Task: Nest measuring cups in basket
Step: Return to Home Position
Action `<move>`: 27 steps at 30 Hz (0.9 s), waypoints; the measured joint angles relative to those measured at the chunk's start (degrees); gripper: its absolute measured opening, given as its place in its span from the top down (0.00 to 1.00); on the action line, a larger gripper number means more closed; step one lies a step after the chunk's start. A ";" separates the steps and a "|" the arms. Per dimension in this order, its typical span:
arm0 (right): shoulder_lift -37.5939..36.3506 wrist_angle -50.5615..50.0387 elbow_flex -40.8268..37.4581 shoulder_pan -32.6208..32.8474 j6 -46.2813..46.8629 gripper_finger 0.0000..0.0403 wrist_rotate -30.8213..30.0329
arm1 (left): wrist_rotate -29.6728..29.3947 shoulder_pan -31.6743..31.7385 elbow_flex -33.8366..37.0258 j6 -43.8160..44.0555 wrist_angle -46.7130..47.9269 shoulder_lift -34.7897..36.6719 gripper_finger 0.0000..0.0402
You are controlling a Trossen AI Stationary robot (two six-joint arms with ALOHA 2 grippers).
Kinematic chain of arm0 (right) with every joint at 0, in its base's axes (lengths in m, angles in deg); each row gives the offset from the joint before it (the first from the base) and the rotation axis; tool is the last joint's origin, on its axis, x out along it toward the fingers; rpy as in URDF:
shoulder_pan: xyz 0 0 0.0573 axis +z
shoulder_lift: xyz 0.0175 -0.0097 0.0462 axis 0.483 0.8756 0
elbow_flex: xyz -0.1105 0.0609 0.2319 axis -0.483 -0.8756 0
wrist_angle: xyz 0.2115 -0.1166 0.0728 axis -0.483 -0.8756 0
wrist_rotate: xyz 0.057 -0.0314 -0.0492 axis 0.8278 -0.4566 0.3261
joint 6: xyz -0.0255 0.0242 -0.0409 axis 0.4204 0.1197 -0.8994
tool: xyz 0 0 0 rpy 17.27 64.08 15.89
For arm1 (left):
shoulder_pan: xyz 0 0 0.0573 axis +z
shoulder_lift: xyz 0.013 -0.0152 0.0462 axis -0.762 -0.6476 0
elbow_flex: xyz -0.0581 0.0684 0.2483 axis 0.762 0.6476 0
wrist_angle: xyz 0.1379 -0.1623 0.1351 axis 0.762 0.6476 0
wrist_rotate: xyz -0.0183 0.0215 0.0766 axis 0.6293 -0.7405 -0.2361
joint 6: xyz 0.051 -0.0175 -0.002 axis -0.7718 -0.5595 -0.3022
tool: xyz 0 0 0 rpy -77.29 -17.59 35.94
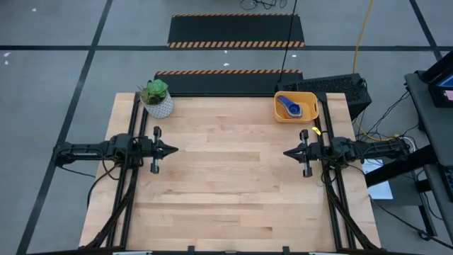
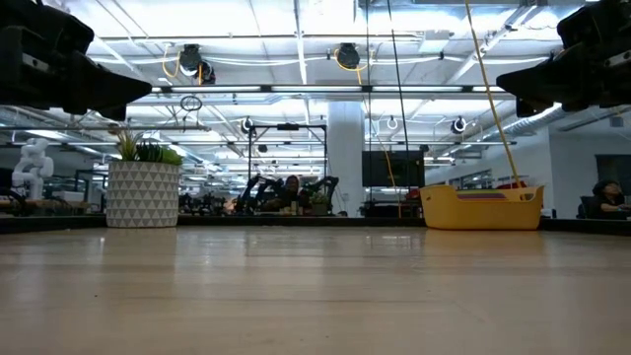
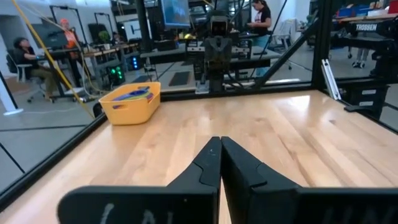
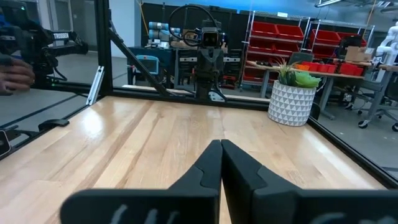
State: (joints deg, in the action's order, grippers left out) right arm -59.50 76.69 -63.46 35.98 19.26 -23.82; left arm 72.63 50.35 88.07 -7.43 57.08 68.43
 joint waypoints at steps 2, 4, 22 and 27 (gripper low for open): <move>0.00 0.01 0.00 0.00 0.00 1.00 0.00 | -0.01 0.00 0.01 0.00 0.02 -0.32 0.99; 0.00 0.02 0.00 0.00 0.01 1.00 0.00 | -0.09 0.00 0.02 0.00 0.00 -0.32 0.99; 0.00 0.04 0.00 0.00 0.00 1.00 0.00 | -0.17 0.00 0.07 0.10 -0.04 -0.32 0.91; 0.00 0.06 0.00 0.00 0.00 1.00 0.00 | -0.17 0.00 0.07 0.09 -0.04 -0.32 0.91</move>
State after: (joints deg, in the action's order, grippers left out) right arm -59.50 76.75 -63.46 35.97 19.26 -23.82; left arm 72.46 50.35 88.14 -7.34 57.04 68.11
